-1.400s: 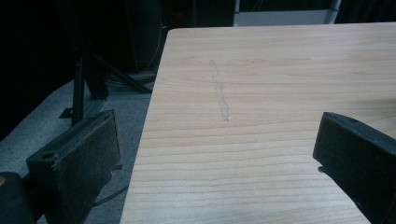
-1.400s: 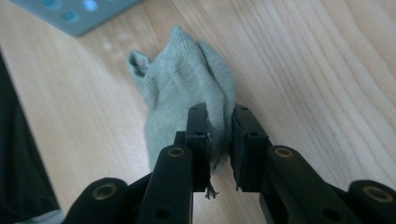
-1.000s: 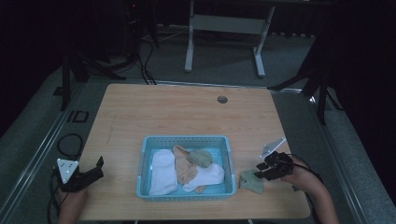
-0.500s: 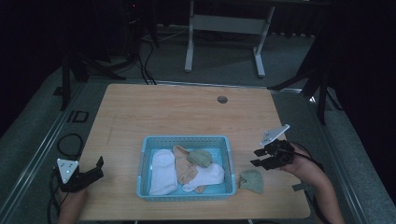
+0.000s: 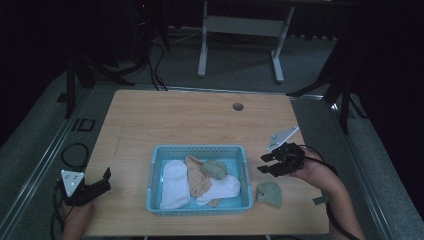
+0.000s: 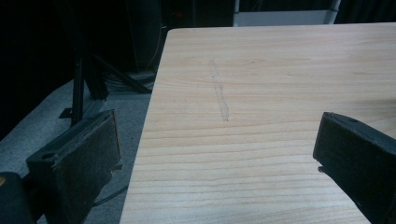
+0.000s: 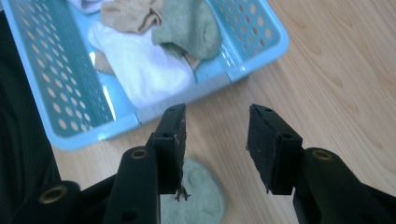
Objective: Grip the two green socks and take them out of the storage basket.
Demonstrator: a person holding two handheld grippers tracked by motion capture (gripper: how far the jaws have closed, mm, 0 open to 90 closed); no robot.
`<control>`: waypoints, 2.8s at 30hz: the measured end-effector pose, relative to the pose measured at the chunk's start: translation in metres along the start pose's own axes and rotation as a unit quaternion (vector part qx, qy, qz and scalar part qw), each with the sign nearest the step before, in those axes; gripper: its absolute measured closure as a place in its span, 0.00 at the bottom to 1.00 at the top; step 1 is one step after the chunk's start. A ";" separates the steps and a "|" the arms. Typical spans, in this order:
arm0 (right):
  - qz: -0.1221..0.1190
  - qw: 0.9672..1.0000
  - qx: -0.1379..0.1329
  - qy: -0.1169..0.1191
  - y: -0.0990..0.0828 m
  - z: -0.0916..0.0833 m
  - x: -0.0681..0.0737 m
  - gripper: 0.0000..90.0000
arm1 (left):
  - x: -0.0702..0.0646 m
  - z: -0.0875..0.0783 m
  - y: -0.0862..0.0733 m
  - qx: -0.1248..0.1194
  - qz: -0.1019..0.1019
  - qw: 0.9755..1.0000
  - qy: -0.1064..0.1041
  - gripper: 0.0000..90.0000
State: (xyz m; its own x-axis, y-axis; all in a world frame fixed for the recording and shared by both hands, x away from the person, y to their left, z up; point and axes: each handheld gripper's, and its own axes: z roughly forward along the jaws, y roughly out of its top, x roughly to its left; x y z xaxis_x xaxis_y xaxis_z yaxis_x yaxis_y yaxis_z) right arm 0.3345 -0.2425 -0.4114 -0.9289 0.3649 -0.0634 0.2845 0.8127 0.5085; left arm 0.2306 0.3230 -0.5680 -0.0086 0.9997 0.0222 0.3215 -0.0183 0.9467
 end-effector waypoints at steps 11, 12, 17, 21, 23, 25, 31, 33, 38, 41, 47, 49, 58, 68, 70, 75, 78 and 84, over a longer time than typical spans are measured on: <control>-0.029 0.999 0.000 0.021 0.036 0.020 0.009 0.63 | 0.000 0.000 0.000 0.000 0.000 1.000 -0.001 0.00; -0.031 0.999 0.002 0.021 0.039 0.023 0.011 0.63 | 0.000 0.000 0.000 -0.001 0.000 1.000 -0.001 0.00; -0.049 0.998 0.007 0.036 0.055 0.042 0.018 0.63 | 0.000 0.000 0.000 -0.001 0.000 1.000 -0.002 0.00; -0.056 0.998 0.007 0.042 0.063 0.050 0.021 0.63 | 0.000 0.000 0.000 -0.001 0.000 1.000 -0.002 0.00; -0.059 0.997 0.008 0.046 0.067 0.055 0.022 0.63 | 0.000 0.000 0.000 -0.001 0.000 1.000 -0.002 0.00; -0.062 0.997 0.010 0.048 0.069 0.059 0.023 0.64 | 0.000 0.000 0.000 -0.001 0.001 1.000 -0.002 0.00; -0.067 0.996 0.018 0.057 0.076 0.073 0.027 0.64 | 0.000 0.000 0.000 -0.001 0.000 1.000 -0.002 0.00; -0.067 0.996 0.017 0.061 0.079 0.078 0.027 0.64 | 0.000 0.000 0.000 -0.001 0.000 1.000 -0.002 0.00; -0.064 0.996 0.014 0.065 0.082 0.092 0.028 0.63 | 0.000 0.000 0.000 -0.002 0.001 1.000 -0.002 0.00; -0.063 0.996 0.024 0.060 0.082 0.101 0.027 0.63 | 0.000 0.000 0.000 -0.002 0.001 1.000 -0.002 0.00; -0.055 0.996 0.035 0.062 0.081 0.116 0.025 0.61 | 0.000 0.000 0.000 -0.002 0.001 1.000 -0.002 0.00; -0.053 0.996 0.040 0.058 0.081 0.121 0.026 0.60 | 0.000 0.000 0.000 -0.001 0.000 1.000 -0.001 0.00; -0.045 0.996 0.058 0.048 0.081 0.135 0.024 0.56 | 0.000 0.000 0.000 -0.002 0.000 1.000 -0.002 0.00; -0.039 0.995 0.080 0.044 0.080 0.147 0.022 0.62 | 0.000 0.000 0.000 -0.002 0.000 1.000 -0.002 0.00; -0.039 0.995 0.086 0.044 0.079 0.149 0.023 0.65 | 0.000 0.000 0.000 -0.002 0.000 1.000 -0.002 0.00; -0.043 0.994 0.087 0.047 0.078 0.149 0.023 0.84 | 0.000 0.000 0.000 -0.002 0.000 1.000 -0.002 0.00; -0.045 0.994 0.084 0.046 0.079 0.146 0.023 0.89 | 0.000 0.000 0.000 -0.002 0.000 1.000 -0.001 0.00; -0.067 0.994 0.073 0.038 0.082 0.122 0.028 0.91 | 0.000 0.000 0.000 -0.001 0.001 1.000 -0.001 0.00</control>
State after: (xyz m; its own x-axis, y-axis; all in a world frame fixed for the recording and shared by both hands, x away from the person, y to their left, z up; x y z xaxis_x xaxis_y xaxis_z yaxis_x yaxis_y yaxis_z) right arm 0.3608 -0.1100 -0.4763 -0.9742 0.2190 -0.0546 0.1840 0.9106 0.3700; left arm 0.2307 0.3234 -0.5680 -0.0073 0.9997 0.0230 0.3188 -0.0194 0.9476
